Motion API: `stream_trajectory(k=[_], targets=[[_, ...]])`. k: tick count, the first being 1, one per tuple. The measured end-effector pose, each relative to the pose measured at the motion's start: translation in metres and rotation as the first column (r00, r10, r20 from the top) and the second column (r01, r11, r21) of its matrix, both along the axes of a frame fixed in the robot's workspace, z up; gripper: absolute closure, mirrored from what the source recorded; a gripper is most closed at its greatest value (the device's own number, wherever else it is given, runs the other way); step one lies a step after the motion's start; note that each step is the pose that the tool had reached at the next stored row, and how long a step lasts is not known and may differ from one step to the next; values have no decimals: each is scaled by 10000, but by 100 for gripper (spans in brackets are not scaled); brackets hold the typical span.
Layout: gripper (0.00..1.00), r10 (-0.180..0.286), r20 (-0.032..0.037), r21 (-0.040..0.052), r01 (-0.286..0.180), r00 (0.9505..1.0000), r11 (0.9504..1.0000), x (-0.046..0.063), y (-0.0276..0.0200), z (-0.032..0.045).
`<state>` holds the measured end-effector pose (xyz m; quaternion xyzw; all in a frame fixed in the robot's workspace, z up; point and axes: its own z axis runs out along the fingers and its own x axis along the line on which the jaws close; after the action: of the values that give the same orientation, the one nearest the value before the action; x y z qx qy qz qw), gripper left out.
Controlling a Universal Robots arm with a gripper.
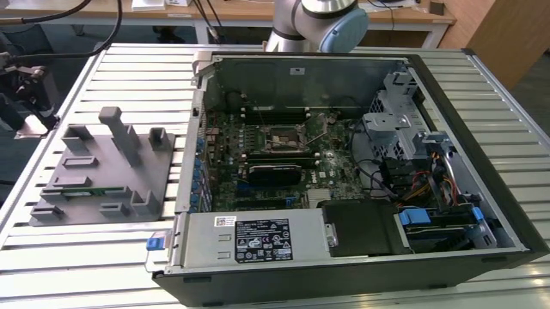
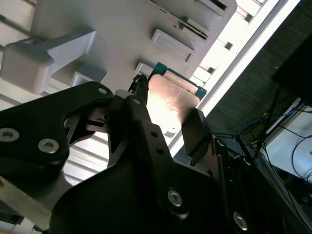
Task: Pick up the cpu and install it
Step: 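Pick up the cpu and move it towards the insertion slot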
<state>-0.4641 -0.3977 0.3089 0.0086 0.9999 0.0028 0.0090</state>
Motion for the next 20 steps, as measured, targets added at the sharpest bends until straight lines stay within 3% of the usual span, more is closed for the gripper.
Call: stream_trajectory(k=[20], targets=[[47, 0, -1, -13, 0, 10000, 10000, 0, 19, 188]])
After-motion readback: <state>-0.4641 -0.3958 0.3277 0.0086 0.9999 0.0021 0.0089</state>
